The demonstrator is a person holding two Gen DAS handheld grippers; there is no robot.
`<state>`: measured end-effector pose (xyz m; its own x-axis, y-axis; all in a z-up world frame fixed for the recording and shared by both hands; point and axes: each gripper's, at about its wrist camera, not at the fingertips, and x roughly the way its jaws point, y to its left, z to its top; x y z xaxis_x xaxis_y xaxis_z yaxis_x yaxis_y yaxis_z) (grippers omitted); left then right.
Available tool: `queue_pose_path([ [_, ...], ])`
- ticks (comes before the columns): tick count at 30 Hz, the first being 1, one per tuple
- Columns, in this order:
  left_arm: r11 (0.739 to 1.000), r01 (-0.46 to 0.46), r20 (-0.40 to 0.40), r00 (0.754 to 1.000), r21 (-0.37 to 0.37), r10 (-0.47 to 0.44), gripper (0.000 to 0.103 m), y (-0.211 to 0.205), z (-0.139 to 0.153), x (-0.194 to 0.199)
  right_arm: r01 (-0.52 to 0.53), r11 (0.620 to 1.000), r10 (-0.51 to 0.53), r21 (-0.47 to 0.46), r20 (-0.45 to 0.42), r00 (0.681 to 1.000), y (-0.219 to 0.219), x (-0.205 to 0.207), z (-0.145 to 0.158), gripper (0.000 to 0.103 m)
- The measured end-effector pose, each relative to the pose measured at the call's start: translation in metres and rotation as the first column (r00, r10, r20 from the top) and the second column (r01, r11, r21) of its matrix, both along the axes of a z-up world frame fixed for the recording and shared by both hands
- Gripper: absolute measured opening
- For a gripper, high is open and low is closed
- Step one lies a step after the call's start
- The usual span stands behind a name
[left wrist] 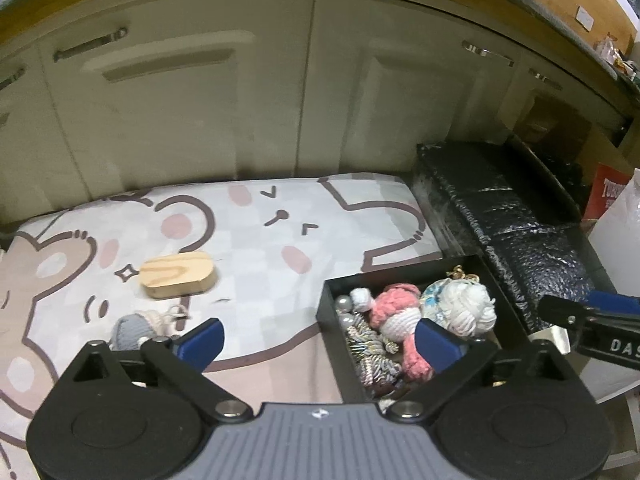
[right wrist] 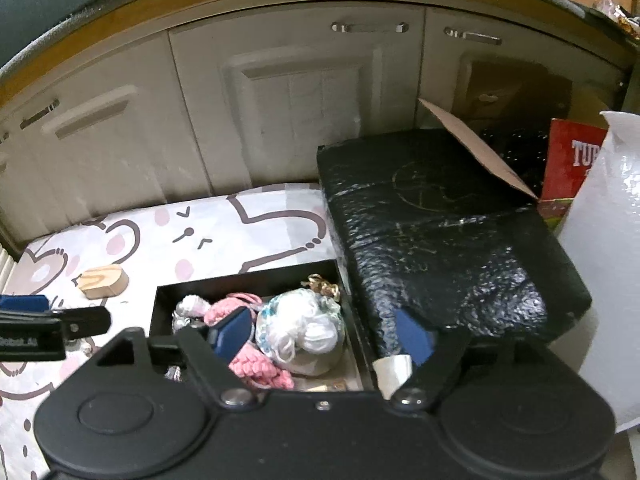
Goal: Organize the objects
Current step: 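Move both tools back toward the gray crochet mouse on the bed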
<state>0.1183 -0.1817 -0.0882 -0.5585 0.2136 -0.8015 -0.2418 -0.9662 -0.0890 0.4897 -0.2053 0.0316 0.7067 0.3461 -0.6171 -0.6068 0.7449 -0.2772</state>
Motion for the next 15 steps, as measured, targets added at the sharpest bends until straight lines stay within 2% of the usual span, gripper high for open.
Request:
queue_pose_path([
  [4, 1.000, -0.012, 0.004, 1.000, -0.016, 0.012, 0.103, -0.007, 0.000, 0.004, 0.007, 1.000, -0.007, -0.001, 0.017, 1.000, -0.004, -0.006, 0.002, 0.096],
  [7, 1.000, -0.015, 0.004, 1.000, -0.019, 0.015, 0.103, -0.011, 0.000, 0.007, 0.009, 1.000, -0.008, -0.008, 0.031, 0.999, -0.007, -0.009, 0.001, 0.101],
  [15, 1.000, -0.004, 0.010, 1.000, -0.022, 0.005, 0.103, -0.014, -0.003, 0.013, 0.035, 0.999, -0.034, -0.029, 0.037, 0.999, -0.011, -0.013, -0.001, 0.103],
])
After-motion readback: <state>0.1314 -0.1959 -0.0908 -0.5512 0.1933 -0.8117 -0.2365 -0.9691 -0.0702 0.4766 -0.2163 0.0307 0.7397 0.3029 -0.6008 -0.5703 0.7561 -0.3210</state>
